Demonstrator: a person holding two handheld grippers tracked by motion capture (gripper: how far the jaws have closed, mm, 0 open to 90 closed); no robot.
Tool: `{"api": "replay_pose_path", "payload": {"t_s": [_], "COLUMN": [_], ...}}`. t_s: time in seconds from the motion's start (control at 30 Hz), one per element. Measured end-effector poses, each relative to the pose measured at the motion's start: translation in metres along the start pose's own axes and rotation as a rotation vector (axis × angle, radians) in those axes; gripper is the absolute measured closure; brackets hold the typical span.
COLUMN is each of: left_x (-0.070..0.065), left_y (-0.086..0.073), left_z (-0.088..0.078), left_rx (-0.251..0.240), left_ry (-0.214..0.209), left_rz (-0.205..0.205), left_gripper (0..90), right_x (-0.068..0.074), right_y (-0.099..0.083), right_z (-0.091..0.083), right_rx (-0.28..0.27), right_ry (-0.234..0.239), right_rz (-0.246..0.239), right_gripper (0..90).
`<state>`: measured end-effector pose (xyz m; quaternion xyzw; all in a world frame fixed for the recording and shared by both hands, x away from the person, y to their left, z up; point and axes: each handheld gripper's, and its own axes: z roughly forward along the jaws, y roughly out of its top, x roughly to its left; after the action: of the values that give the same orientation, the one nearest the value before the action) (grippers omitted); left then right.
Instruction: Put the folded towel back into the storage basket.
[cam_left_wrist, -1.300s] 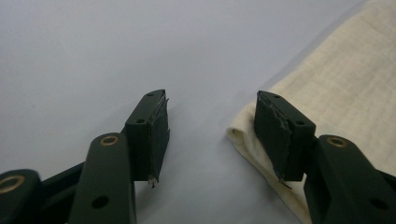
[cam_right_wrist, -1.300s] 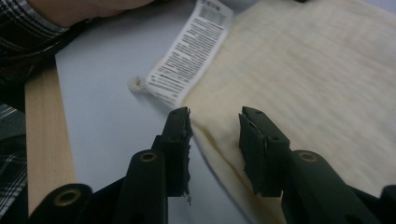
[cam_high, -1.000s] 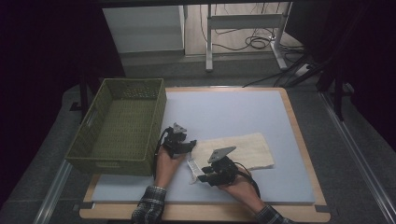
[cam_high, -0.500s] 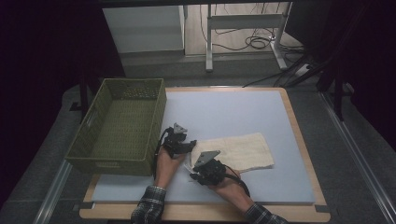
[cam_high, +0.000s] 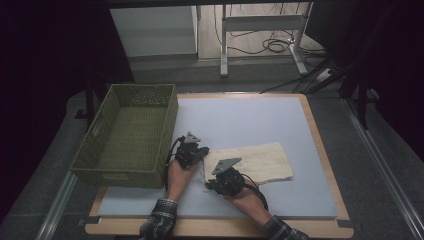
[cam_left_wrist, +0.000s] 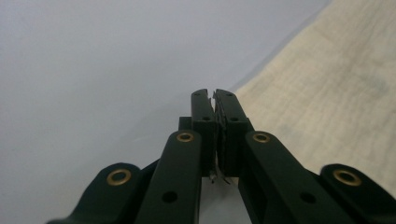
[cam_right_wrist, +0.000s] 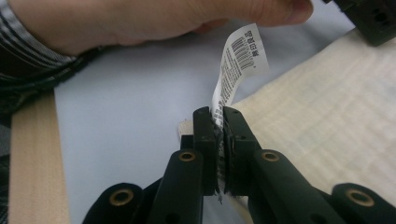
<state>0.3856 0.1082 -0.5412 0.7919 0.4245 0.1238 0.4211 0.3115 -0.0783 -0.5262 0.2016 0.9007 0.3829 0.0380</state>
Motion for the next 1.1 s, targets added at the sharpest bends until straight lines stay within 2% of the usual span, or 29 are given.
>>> {"api": "replay_pose_path", "payload": {"t_s": [0.17,0.3,0.67,0.9,1.1], "left_x": [-0.006,-0.014,-0.041,-0.052,-0.059], "left_y": [0.012,0.025,0.049,0.058,0.066], "left_z": [-0.007,-0.007,0.014,0.024,0.031], "left_rx": [-0.053,-0.067,-0.083,-0.097,-0.102], "left_ry": [0.001,-0.005,-0.036,-0.047,-0.056], "left_rz": [0.029,0.053,0.121,0.138,0.148], "left_gripper": [87.6,87.3,86.9,86.8,86.5], "right_x": [-0.004,-0.007,-0.022,-0.033,-0.039], "right_y": [0.006,0.005,-0.015,-0.028,-0.033], "right_z": [-0.018,-0.03,-0.059,-0.081,-0.094], "right_rx": [-0.049,-0.071,-0.108,-0.142,-0.15], "right_ry": [0.005,-0.003,-0.04,-0.049,-0.074], "right_rz": [0.012,0.019,0.067,0.117,0.123], "right_gripper": [85.6,85.6,85.6,85.6,85.5]}}
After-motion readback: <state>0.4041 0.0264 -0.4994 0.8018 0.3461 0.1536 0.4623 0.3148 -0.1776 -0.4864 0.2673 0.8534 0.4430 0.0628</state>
